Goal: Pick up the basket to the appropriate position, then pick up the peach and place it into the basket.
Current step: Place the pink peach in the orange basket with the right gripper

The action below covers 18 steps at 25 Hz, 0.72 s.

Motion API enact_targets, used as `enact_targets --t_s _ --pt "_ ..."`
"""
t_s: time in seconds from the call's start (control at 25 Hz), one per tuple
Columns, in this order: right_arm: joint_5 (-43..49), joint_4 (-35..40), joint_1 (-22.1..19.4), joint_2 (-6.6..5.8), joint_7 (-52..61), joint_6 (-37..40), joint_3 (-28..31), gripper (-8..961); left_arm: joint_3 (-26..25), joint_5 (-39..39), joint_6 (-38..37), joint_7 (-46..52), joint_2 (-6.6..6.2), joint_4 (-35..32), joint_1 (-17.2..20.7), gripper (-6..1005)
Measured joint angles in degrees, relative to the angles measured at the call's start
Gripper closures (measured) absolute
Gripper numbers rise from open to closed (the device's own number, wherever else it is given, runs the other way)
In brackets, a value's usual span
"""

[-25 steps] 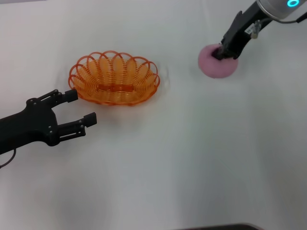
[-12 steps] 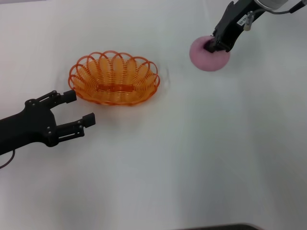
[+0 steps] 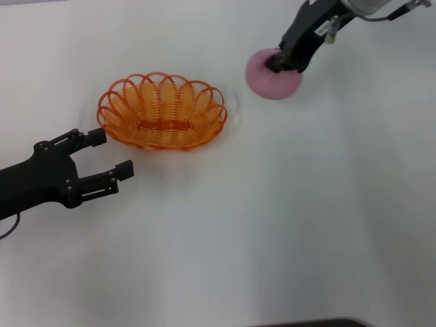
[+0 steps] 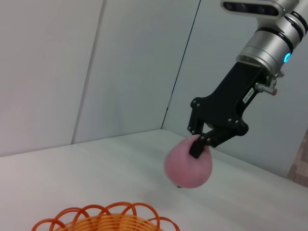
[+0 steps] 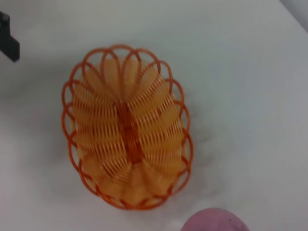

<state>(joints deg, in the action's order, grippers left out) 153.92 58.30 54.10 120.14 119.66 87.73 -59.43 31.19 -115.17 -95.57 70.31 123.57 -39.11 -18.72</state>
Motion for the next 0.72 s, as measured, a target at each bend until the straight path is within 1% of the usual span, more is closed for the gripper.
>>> enact_targets --t_s 0.12,0.44,0.72 --pt "-2.92 -1.65 -0.05 0.01 -0.12 -2.25 -1.65 907 0.00 -0.02 0.03 0.00 0.00 0.00 -0.04 121" --pt "-10.42 -4.10 -0.09 0.01 -0.17 -8.21 -8.34 907 0.01 -0.06 0.04 0.00 0.00 0.00 -0.18 121" --pt "-17.65 -7.11 -0.03 -0.03 -1.32 -14.89 -14.14 907 0.01 -0.06 0.14 -0.01 0.08 0.21 -0.04 121"
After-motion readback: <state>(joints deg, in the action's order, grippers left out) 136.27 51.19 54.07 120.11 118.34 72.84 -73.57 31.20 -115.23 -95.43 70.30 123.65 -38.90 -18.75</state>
